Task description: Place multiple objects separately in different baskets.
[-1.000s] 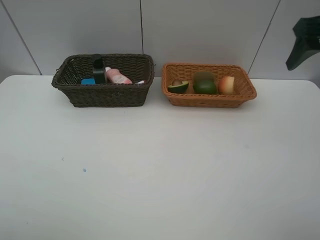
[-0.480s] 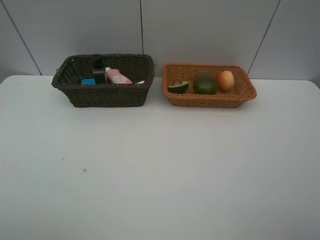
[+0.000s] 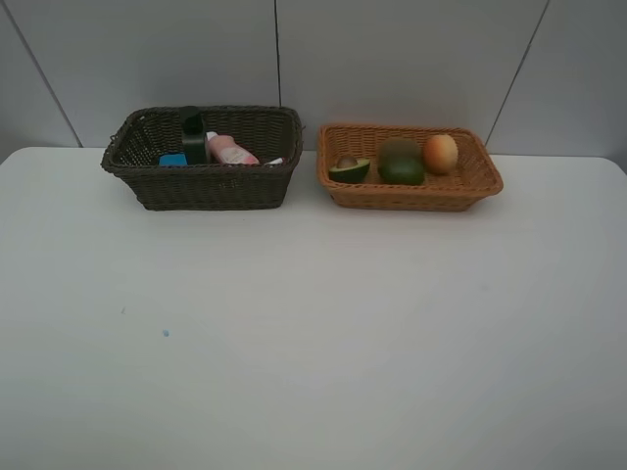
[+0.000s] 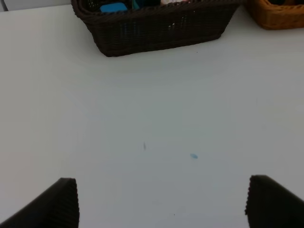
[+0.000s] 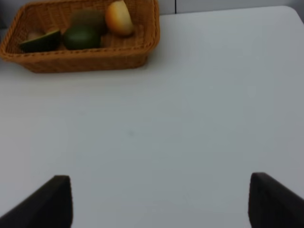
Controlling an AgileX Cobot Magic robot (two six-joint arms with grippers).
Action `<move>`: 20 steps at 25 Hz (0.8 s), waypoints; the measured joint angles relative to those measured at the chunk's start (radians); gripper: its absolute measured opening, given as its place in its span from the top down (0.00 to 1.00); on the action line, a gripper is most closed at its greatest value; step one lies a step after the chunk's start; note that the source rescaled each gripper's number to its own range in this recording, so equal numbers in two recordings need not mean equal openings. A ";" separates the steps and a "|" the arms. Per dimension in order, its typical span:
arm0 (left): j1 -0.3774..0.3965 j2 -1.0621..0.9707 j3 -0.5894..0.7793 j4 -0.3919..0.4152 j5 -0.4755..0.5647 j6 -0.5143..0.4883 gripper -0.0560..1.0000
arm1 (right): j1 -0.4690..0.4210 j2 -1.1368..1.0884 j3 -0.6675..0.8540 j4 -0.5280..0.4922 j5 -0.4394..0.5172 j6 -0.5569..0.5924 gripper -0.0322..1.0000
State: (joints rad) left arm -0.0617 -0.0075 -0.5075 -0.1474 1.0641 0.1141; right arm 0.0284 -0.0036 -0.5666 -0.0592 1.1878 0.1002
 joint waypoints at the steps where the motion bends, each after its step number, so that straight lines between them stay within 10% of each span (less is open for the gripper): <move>1: 0.000 0.000 0.000 0.000 0.000 0.000 0.13 | 0.000 0.000 0.012 -0.003 -0.021 -0.001 0.17; 20: 0.000 0.000 0.000 0.000 0.000 0.000 0.13 | 0.000 0.000 0.051 -0.016 -0.126 -0.041 0.17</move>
State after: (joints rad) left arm -0.0617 -0.0075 -0.5075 -0.1474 1.0641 0.1141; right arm 0.0284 -0.0036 -0.5151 -0.0753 1.0615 0.0597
